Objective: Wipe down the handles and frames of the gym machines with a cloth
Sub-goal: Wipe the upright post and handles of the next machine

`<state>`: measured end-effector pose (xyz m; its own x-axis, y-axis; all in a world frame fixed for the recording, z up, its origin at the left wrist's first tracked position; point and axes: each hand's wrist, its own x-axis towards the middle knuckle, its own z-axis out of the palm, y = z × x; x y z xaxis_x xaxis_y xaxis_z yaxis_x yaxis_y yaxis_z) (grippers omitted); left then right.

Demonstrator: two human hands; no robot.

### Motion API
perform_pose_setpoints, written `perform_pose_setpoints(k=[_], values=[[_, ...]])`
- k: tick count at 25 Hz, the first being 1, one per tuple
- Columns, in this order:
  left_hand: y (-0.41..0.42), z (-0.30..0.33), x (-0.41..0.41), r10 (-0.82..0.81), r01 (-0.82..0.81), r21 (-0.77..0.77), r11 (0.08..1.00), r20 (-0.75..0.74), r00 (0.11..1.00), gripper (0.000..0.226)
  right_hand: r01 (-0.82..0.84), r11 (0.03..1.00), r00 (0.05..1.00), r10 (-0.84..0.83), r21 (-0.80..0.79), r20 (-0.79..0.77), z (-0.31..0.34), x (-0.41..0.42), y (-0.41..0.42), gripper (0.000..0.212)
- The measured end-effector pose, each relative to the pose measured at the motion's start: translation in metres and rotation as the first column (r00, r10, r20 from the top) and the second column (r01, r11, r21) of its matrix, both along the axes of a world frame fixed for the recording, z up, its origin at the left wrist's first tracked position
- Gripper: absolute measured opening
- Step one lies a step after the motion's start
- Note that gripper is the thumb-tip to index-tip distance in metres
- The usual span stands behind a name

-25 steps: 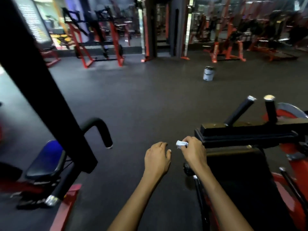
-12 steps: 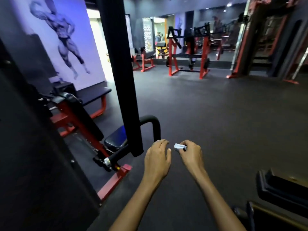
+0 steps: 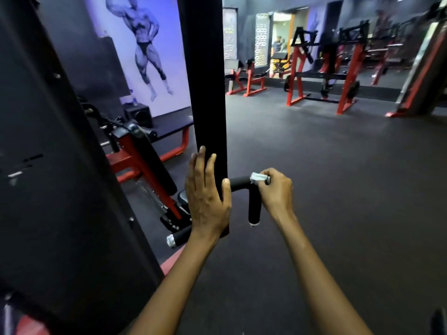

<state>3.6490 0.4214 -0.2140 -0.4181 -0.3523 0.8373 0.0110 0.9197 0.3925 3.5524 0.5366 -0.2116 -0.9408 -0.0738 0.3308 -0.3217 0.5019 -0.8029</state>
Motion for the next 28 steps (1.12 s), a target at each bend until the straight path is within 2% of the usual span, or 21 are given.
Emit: perform_pose_setpoints(k=[4,8,11,15,18,20,23,28], values=[[-0.003,0.004,-0.025,0.145,-0.145,-0.056,0.988,-0.015,0.989,0.062,-0.145,0.988,0.989,0.144,-0.049,-0.023,0.011,-0.043,-0.032,0.013],[0.002,0.002,-0.052,0.34,-0.347,-0.095,0.933,-0.079,0.937,0.071,-0.353,0.934,0.936,0.353,-0.058,-0.015,0.014,-0.088,-0.058,0.014],[0.009,-0.002,-0.071,0.495,-0.504,-0.074,0.86,-0.113,0.861,0.079,-0.584,0.81,0.812,0.582,0.057,0.05,0.012,-0.114,-0.071,0.016],[0.012,0.003,-0.081,0.65,-0.667,-0.136,0.733,-0.152,0.745,0.078,-0.839,0.537,0.539,0.798,0.087,0.269,0.009,-0.133,-0.071,0.015],[0.01,0.013,-0.091,0.675,-0.7,-0.144,0.699,-0.189,0.713,0.08,-0.907,0.421,0.404,0.853,0.021,0.329,0.007,-0.147,-0.072,0.014],[0.009,0.012,-0.093,0.692,-0.718,-0.162,0.677,-0.193,0.696,0.079,-0.924,0.381,0.358,0.868,-0.001,0.345,0.002,-0.152,-0.078,0.016],[0.006,0.009,-0.093,0.712,-0.737,-0.202,0.645,-0.191,0.676,0.074,-0.937,0.342,0.296,0.885,-0.072,0.36,-0.004,-0.154,-0.092,0.007],[0.001,0.008,-0.093,0.739,-0.761,-0.22,0.61,-0.189,0.647,0.061,-0.973,0.227,0.202,0.915,-0.032,0.349,-0.005,-0.151,-0.118,0.01]])
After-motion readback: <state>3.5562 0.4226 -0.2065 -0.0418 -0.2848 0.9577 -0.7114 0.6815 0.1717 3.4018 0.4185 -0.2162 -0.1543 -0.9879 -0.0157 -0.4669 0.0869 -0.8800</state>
